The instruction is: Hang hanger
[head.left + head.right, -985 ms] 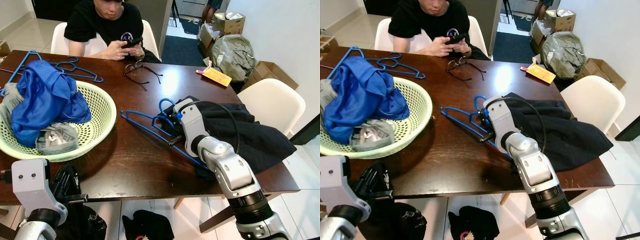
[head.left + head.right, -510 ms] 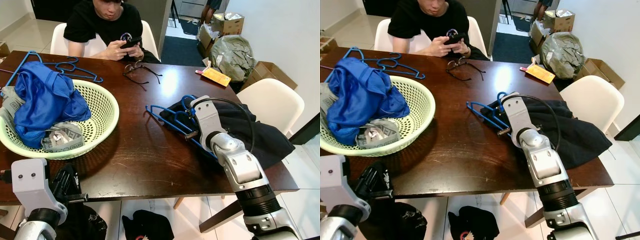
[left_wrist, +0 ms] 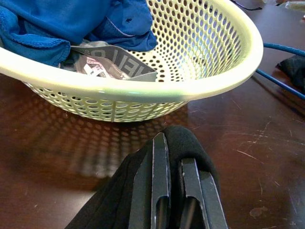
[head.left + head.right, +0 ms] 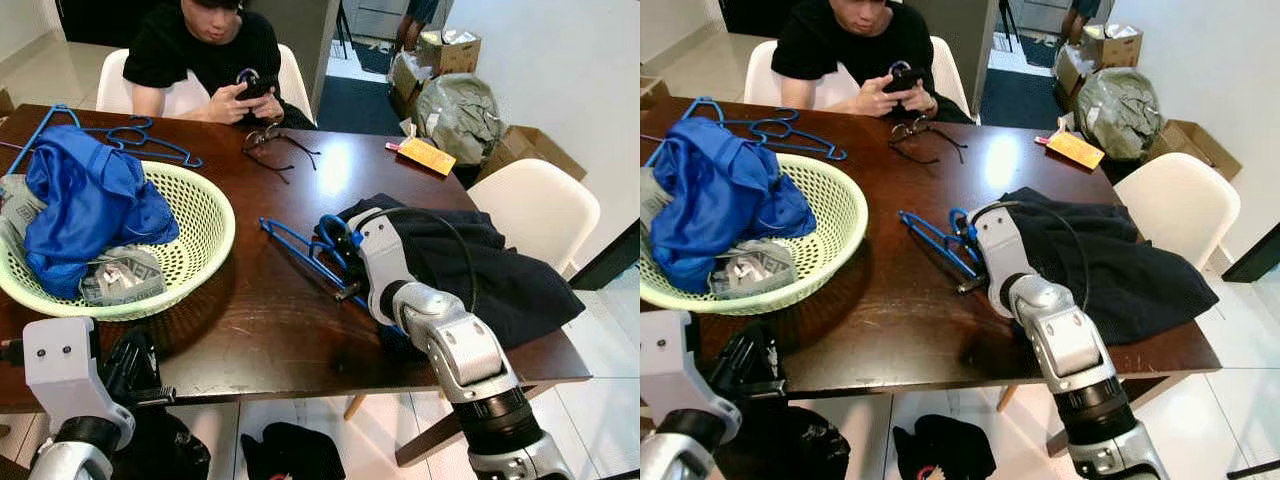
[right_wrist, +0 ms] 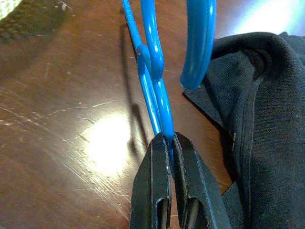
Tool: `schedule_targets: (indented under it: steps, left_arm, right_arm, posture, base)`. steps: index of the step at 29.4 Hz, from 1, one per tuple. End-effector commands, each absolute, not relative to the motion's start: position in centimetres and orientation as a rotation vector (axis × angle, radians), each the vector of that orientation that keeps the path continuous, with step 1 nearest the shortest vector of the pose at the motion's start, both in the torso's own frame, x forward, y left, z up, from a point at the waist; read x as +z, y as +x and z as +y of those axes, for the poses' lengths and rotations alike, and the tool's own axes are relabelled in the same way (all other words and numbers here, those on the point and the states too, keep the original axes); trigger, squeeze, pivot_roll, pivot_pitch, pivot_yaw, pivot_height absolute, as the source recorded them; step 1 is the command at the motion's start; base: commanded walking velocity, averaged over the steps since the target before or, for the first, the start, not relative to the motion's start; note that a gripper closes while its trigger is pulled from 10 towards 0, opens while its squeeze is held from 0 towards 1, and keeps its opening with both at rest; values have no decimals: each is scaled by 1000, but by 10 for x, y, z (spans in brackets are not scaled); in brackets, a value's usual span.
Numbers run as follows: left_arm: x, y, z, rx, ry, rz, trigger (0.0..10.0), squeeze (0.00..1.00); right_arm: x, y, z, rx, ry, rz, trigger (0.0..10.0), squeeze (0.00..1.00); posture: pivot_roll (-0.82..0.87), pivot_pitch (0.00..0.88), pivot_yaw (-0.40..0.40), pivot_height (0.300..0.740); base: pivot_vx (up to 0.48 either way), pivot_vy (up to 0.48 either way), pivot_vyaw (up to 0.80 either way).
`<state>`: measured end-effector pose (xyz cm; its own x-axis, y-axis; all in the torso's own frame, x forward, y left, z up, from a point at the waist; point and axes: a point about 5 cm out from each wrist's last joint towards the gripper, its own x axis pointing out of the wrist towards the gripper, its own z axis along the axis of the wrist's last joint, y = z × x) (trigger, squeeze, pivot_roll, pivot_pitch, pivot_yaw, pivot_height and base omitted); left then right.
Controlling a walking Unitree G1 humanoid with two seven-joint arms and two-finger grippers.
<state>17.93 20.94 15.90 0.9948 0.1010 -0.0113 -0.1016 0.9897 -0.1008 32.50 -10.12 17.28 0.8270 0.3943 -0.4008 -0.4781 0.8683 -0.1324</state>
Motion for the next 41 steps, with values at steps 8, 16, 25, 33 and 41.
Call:
schedule_targets:
  steps: [8, 16, 25, 33, 41]
  left_arm:
    - [162, 181, 204, 78, -112, -25, 10000, 0]
    - [162, 181, 203, 77, -113, -27, 10000, 0]
    - [162, 181, 202, 78, -116, -30, 10000, 0]
    - [163, 182, 202, 79, -116, -33, 10000, 0]
    - [163, 180, 203, 98, -112, -37, 10000, 0]
  right_arm:
    - [152, 319, -102, 516, -190, 498, 10000, 0]
    - [156, 320, -98, 526, -178, 471, 10000, 0]
    - [170, 314, -81, 705, -306, 300, 10000, 0]
    - [153, 306, -59, 872, -787, 154, 10000, 0]
    - [130, 306, -38, 822, -890, 108, 10000, 1000]
  posture:
    - [168, 85, -130, 735]
    - [169, 80, -131, 735]
    - [170, 84, -137, 735]
    - [171, 88, -134, 735]
    - [178, 96, -135, 735]
  base:
    - [0, 0, 0]
    - [0, 0, 0]
    - [0, 0, 0]
    - [0, 0, 0]
    - [0, 0, 0]
